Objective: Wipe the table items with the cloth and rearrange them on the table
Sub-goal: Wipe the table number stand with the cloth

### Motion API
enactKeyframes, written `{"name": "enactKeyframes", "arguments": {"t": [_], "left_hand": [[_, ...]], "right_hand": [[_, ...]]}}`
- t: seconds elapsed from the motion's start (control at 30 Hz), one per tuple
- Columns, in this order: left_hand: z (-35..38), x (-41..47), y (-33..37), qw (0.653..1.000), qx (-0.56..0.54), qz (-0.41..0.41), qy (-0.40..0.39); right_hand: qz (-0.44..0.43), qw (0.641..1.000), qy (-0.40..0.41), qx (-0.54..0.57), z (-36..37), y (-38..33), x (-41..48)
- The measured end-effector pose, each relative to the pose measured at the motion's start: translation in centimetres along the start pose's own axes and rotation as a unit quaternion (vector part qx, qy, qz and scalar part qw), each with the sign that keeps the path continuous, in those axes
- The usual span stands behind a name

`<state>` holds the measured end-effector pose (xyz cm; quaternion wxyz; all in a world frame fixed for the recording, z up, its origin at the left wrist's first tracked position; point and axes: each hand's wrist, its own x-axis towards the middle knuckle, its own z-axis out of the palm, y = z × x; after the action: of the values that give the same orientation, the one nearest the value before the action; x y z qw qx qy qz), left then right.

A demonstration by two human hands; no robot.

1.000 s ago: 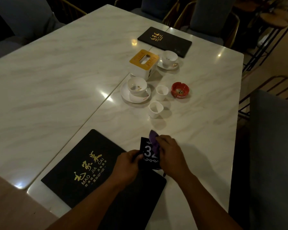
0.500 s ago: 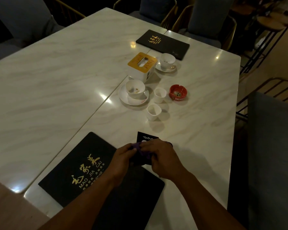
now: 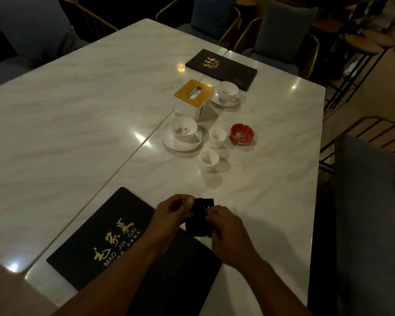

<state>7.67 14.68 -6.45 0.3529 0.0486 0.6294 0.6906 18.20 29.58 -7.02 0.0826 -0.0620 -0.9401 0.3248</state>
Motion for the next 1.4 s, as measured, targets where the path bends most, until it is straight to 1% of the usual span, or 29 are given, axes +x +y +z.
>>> {"name": "enactKeyframes", "arguments": {"t": [0.1, 0.17, 0.23, 0.33, 0.37, 0.43, 0.47, 0.5, 0.53, 0.6, 0.67, 0.7, 0.73, 0.8, 0.83, 0.87, 0.9, 1.0, 1.03, 1.07, 1.1, 1.13, 1.2, 1.23, 1.27, 1.33, 1.37, 1.4], "left_hand": [[-0.6, 0.4, 0.5, 1.000, 0.017, -0.004, -0.013], [-0.4, 0.4, 1.0, 0.999, 0.025, -0.014, -0.016], [0.1, 0.4, 1.2, 0.999, 0.041, -0.006, -0.011], [0.2, 0.3, 1.4, 1.000, 0.027, 0.013, 0.000], [0.2, 0.2, 1.4, 0.999, 0.028, 0.016, 0.001], [0.3, 0.1, 1.4, 1.000, 0.015, 0.006, -0.003], [0.4, 0.1, 1.3, 1.000, 0.002, -0.003, -0.006], [0.5, 0.2, 1.2, 1.000, -0.009, -0.010, -0.005], [0.6, 0.3, 1.2, 1.000, -0.014, -0.018, 0.002], [0.4, 0.6, 1.1, 1.000, -0.004, -0.020, 0.018], [-0.1, 0.7, 1.1, 1.000, 0.012, -0.021, 0.012], [-0.3, 0.6, 1.0, 1.000, 0.009, -0.029, 0.006], [-0.4, 0.5, 1.0, 0.999, -0.004, -0.041, 0.003], [-0.5, 0.4, 0.9, 0.997, -0.038, -0.064, -0.002], [-0.4, 0.3, 1.0, 0.997, -0.048, -0.067, -0.007], [-0.3, 0.3, 1.1, 0.996, -0.054, -0.068, -0.010], [-0.1, 0.4, 1.2, 0.996, -0.057, -0.066, -0.012], [0.1, 0.6, 1.3, 0.996, -0.057, -0.068, -0.008], [-0.1, 0.5, 1.1, 0.996, -0.059, -0.072, -0.010], [-0.3, 0.4, 1.0, 0.995, -0.064, -0.079, -0.012], [-0.5, 0.3, 0.9, 0.993, -0.073, -0.087, -0.014], [-0.7, 0.1, 0.9, 0.992, -0.086, -0.096, -0.014], [-0.8, -0.2, 0.9, 0.987, -0.120, -0.108, -0.015], [-0.8, -0.2, 0.9, 0.984, -0.137, -0.112, -0.014], [-0.7, -0.3, 0.9, 0.981, -0.153, -0.120, -0.011], [-0.7, -0.2, 0.6, 0.977, -0.171, -0.129, 0.001], [-0.8, -0.1, 0.3, 0.980, -0.156, -0.125, 0.010], [-0.7, -0.1, 0.2, 0.985, -0.126, -0.116, 0.015]], "right_hand": [[0.043, 0.996, 0.030, 0.066, 1.3, -0.7, -1.0], [0.059, 0.993, 0.045, 0.088, 1.6, -1.4, -1.3], [0.042, 0.993, 0.068, 0.081, 1.6, -2.1, -1.0], [0.016, 0.995, 0.089, 0.053, 1.4, -2.0, 0.3], [0.028, 0.993, 0.104, 0.037, 1.4, -1.4, 0.8], [0.097, 0.983, 0.153, 0.018, 1.1, 0.4, 2.0], [0.131, 0.975, 0.177, 0.021, 0.9, 0.7, 2.4], [0.146, 0.970, 0.190, 0.031, 0.7, 0.5, 2.6], [0.130, 0.973, 0.186, 0.050, 0.8, -0.3, 2.7], [0.054, 0.990, 0.113, 0.067, 1.6, -2.6, 2.1], [0.003, 0.998, 0.052, 0.040, 2.4, -2.4, 1.3], [0.008, 0.999, 0.045, 0.028, 2.3, -1.3, 1.3], [0.034, 0.998, 0.048, 0.022, 2.1, 0.3, 1.5], [0.101, 0.991, 0.081, 0.026, 1.3, 2.3, 2.0], [0.124, 0.988, 0.093, 0.019, 1.2, 2.5, 2.3], [0.125, 0.988, 0.092, 0.006, 1.2, 1.9, 2.6], [0.108, 0.991, 0.075, -0.004, 1.4, 1.0, 2.7], [0.013, 1.000, -0.001, 0.006, 1.9, -1.2, 2.1], [-0.001, 1.000, -0.014, 0.005, 1.6, -1.0, 2.1], [0.005, 1.000, -0.013, 0.004, 1.4, -0.2, 2.2], [0.030, 0.999, 0.006, 0.010, 0.9, 0.3, 2.4], [0.073, 0.996, 0.034, 0.037, 0.5, 0.6, 2.6], [0.161, 0.977, 0.087, 0.108, -0.5, 0.6, 3.0], [0.200, 0.966, 0.093, 0.136, -0.8, 0.4, 3.1], [0.241, 0.951, 0.087, 0.174, -1.0, 0.3, 3.2], [0.321, 0.899, 0.077, 0.287, -1.2, 0.4, 3.3], [0.347, 0.874, 0.081, 0.331, -1.2, 0.3, 3.3], [0.360, 0.860, 0.090, 0.351, -1.2, 0.1, 3.3]]}}
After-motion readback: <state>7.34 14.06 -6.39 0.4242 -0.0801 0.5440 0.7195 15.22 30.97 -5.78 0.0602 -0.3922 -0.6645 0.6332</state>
